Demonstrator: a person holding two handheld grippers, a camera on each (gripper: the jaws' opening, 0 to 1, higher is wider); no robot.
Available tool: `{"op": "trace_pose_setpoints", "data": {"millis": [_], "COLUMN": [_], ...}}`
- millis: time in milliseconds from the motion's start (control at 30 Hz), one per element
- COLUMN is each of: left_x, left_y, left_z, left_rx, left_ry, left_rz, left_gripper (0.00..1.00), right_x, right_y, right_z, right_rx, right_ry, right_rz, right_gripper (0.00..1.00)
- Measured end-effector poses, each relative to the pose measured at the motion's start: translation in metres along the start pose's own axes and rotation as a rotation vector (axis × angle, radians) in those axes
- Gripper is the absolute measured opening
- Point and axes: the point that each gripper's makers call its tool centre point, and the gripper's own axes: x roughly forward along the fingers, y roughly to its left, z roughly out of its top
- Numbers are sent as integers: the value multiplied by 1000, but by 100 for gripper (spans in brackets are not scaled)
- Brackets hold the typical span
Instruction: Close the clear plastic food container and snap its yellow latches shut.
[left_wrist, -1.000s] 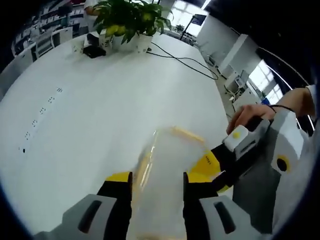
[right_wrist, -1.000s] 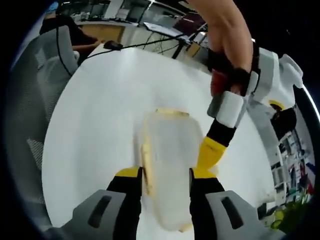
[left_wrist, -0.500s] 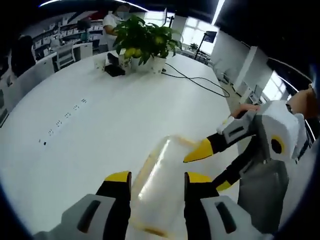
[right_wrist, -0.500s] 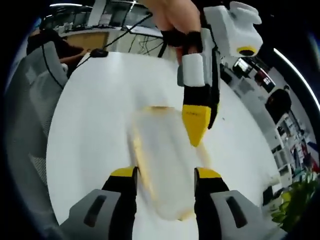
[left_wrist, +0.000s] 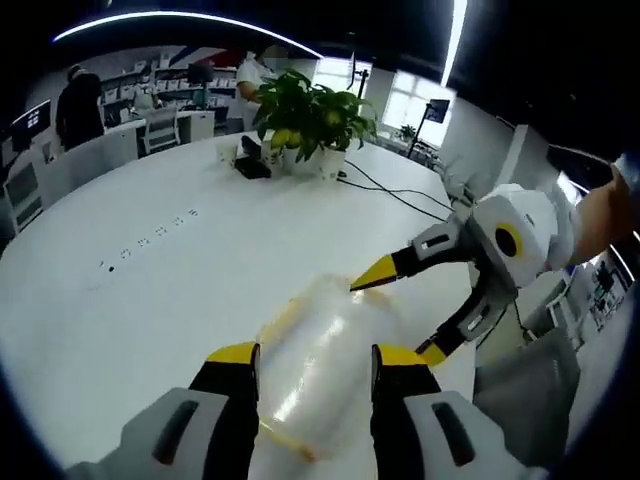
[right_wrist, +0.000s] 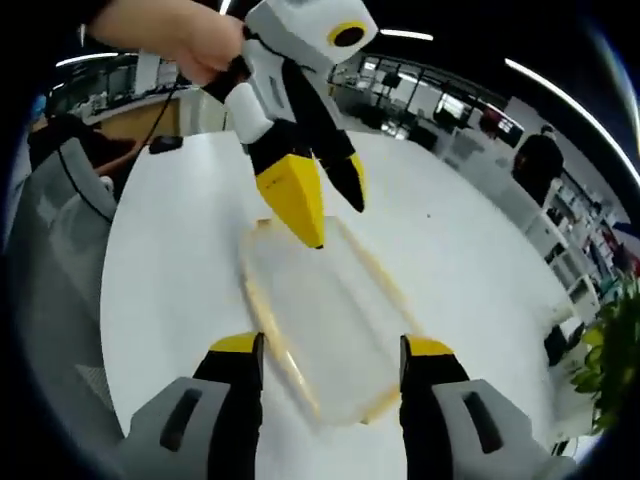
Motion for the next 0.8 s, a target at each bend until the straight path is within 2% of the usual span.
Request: {"op": "trace_pose_setpoints", "data": {"millis": [200, 433, 800], "left_x": [-4, -12, -14], "left_y": [-3, 0, 6], "left_z": [-8, -16, -42], "left_rx": [-23, -49, -53], "left_ry": [-42, -123, -139], "left_rz": [33, 92, 148], "left_gripper": [40, 45, 49], "right_x": [-5, -10, -9], "right_y": [-3, -11, -13], "right_z": [-3, -13, -35], "right_rx": [25, 100, 149], "right_ry": [-7, -9, 16], "right_rz": [-17, -43, -55], "right_gripper": [54, 59, 63]}}
